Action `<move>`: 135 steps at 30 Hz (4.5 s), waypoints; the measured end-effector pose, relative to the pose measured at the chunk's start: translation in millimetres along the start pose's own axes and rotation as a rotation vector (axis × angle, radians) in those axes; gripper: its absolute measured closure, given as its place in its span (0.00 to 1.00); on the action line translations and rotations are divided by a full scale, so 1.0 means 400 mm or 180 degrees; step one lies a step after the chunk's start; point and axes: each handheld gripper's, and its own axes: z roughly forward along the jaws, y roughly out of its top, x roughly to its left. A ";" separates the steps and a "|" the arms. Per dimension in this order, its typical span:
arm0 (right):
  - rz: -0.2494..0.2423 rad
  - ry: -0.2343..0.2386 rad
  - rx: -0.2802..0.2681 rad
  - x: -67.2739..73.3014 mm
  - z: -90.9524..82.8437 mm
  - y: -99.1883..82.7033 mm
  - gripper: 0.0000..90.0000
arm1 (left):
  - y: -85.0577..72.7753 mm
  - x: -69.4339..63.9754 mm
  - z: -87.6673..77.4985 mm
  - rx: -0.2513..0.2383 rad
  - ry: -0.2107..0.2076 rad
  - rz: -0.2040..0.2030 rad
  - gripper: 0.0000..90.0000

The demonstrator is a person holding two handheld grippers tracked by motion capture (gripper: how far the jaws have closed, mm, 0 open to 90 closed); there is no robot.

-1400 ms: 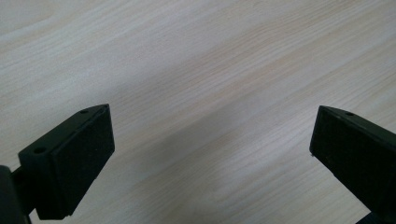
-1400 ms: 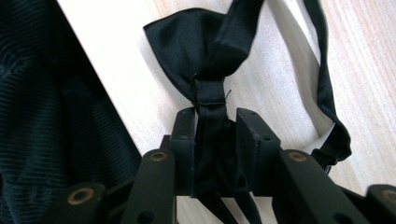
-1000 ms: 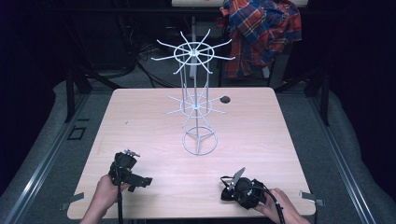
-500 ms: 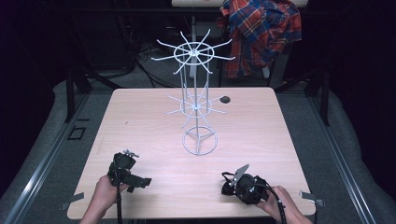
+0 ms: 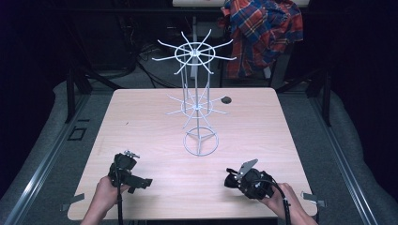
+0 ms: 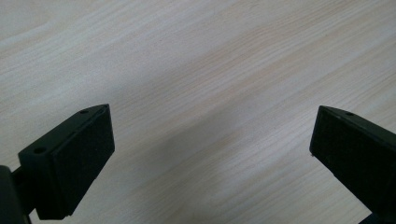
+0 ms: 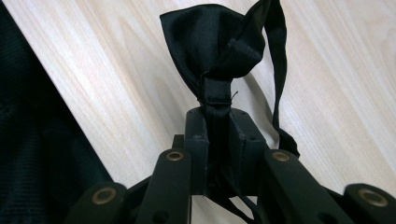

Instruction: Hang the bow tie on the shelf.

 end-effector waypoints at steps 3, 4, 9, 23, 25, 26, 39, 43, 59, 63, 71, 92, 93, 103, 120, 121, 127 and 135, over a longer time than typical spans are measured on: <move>0.0018 -0.0034 -0.0017 -0.006 -0.003 0.005 0.87 | 0.000 0.001 0.000 0.0000 0.0000 -0.0001 0.00; 0.0022 -0.0045 -0.0043 -0.009 -0.006 0.007 0.87 | 0.000 0.001 0.000 -0.0002 -0.0001 -0.0006 0.00; 0.0048 -0.0094 -0.0070 -0.023 -0.017 0.014 0.87 | 0.000 0.001 0.001 0.0001 -0.0010 -0.0016 0.00; 0.0168 -0.0218 -0.0217 -0.060 -0.040 0.031 0.87 | 0.000 0.002 0.001 0.0005 -0.0005 -0.0014 0.00; 0.0214 -0.0225 -0.0288 -0.065 -0.040 0.035 0.87 | 0.000 0.003 0.001 0.0003 -0.0004 -0.0014 0.00; 0.0192 -0.0260 -0.0252 -0.068 -0.044 0.040 0.87 | 0.000 0.003 0.001 0.0004 -0.0004 -0.0015 0.00; 0.0302 -0.0403 -0.0440 -0.097 -0.061 0.083 0.87 | 0.000 0.001 0.001 -0.0002 -0.0011 -0.0018 0.00; 0.0340 -0.0460 -0.0519 -0.107 -0.075 0.096 0.87 | 0.003 -0.001 0.003 -0.0005 -0.0012 -0.0008 0.00; 0.0531 -0.0653 -0.0761 -0.148 -0.125 0.133 0.87 | 0.000 0.004 0.004 -0.0009 -0.0012 -0.0035 0.00; 0.0560 -0.0710 -0.0840 -0.157 -0.137 0.143 0.87 | 0.002 0.004 0.005 -0.0003 -0.0019 -0.0027 0.00; 0.0609 -0.0835 -0.0957 -0.164 -0.163 0.161 0.87 | -0.002 0.005 0.003 -0.0006 -0.0021 -0.0030 0.00; 0.0474 -0.0940 -0.1158 -0.151 -0.208 0.223 0.87 | 0.000 0.004 0.005 -0.0006 -0.0027 -0.0023 0.00; 0.0461 -0.0914 -0.1145 -0.151 -0.207 0.226 0.87 | 0.000 0.004 0.005 -0.0009 -0.0023 -0.0023 0.00; 0.0443 -0.0818 -0.1066 -0.148 -0.167 0.236 0.87 | 0.000 0.005 0.003 -0.0006 -0.0031 -0.0019 0.00; 0.0446 -0.0983 -0.1180 -0.155 -0.197 0.239 0.87 | 0.000 0.005 0.004 -0.0004 -0.0039 -0.0025 0.00; 0.0440 -0.0996 -0.1180 -0.154 -0.199 0.241 0.87 | 0.000 0.005 0.004 -0.0006 -0.0038 -0.0025 0.00; 0.0361 -0.1015 -0.1169 -0.148 -0.211 0.258 0.87 | 0.000 0.005 0.003 -0.0004 -0.0035 -0.0016 0.00; 0.0334 -0.0887 -0.1088 -0.140 -0.173 0.270 0.87 | 0.000 0.005 0.002 -0.0007 -0.0032 -0.0015 0.00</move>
